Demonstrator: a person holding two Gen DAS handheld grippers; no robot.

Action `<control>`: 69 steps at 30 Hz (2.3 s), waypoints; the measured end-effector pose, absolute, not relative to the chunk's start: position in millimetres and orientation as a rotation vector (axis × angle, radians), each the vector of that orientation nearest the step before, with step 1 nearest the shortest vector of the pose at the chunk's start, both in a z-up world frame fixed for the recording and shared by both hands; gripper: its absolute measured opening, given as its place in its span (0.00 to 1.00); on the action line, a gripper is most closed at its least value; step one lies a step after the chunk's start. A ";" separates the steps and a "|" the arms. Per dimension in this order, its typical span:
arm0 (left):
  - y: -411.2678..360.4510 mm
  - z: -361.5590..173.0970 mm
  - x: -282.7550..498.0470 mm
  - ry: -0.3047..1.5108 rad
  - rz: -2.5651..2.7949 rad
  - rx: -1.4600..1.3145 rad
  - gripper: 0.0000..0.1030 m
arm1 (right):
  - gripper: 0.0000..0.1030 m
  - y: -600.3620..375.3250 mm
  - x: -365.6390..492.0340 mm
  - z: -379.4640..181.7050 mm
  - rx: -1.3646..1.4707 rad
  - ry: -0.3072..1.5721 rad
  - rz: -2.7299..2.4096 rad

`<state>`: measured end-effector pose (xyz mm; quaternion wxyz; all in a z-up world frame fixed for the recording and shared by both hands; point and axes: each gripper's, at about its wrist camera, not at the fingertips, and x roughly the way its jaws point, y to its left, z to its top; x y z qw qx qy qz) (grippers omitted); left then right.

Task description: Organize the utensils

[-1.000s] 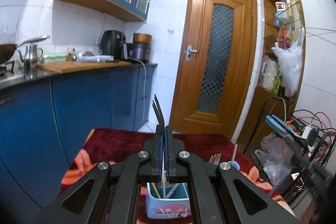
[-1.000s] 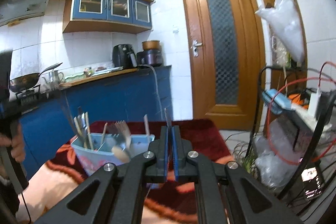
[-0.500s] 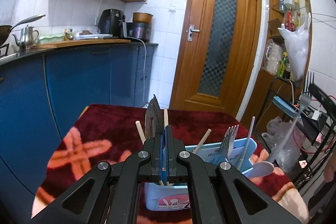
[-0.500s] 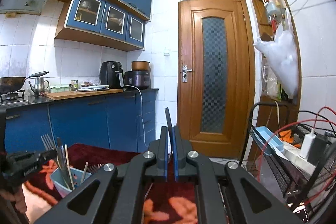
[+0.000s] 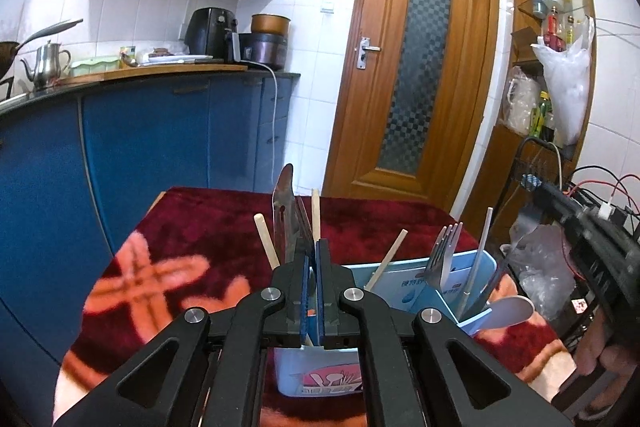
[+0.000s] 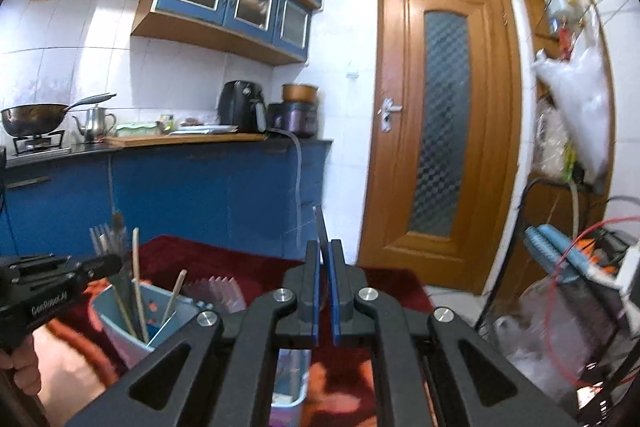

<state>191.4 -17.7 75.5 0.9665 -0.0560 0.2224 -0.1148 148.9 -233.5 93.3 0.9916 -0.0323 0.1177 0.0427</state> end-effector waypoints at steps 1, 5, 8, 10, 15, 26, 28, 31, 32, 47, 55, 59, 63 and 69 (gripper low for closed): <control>-17.0 75.9 191.3 0.450 -0.229 -0.115 0.08 | 0.06 -234.6 149.9 91.0 -0.049 0.250 0.110; -14.5 79.2 186.8 0.449 -0.218 -0.126 0.20 | 0.22 -239.8 149.0 91.1 0.034 0.275 0.191; -12.6 83.3 180.7 0.450 -0.225 -0.136 0.20 | 0.23 -243.7 140.0 98.0 0.055 0.253 0.196; -12.0 87.1 174.7 0.448 -0.229 -0.136 0.20 | 0.23 -244.9 131.8 103.1 0.063 0.243 0.204; -12.5 98.3 155.5 0.428 -0.238 -0.125 0.20 | 0.23 -242.9 109.8 113.8 0.056 0.227 0.219; -8.7 124.0 90.0 0.368 -0.227 -0.094 0.31 | 0.36 -235.4 55.2 124.5 0.086 0.242 0.243; -7.9 124.4 76.3 0.356 -0.217 -0.087 0.48 | 0.41 -233.5 44.8 121.8 0.086 0.246 0.245; -7.9 123.2 60.0 0.348 -0.193 -0.072 0.60 | 0.51 -230.6 28.2 116.4 0.083 0.250 0.241; -7.6 122.0 55.4 0.351 -0.187 -0.069 0.61 | 0.56 -229.8 23.4 114.7 0.084 0.251 0.239; -4.2 72.8 4.9 0.319 -0.095 -0.044 0.69 | 0.86 -224.7 -22.1 63.3 0.085 0.263 0.219; -11.8 37.2 3.9 0.311 -0.032 -0.009 0.70 | 0.92 -221.8 -33.3 27.7 0.065 0.239 0.189; -12.2 26.2 3.6 0.308 -0.020 -0.012 0.70 | 0.92 -222.1 -29.4 10.6 0.052 0.263 0.167; -11.1 22.1 3.7 0.313 -0.019 -0.021 0.70 | 0.92 -223.2 -26.9 1.0 0.054 0.270 0.154; -10.7 21.8 1.9 0.301 -0.008 -0.023 0.70 | 0.92 -228.1 -24.4 -3.5 0.078 0.271 0.151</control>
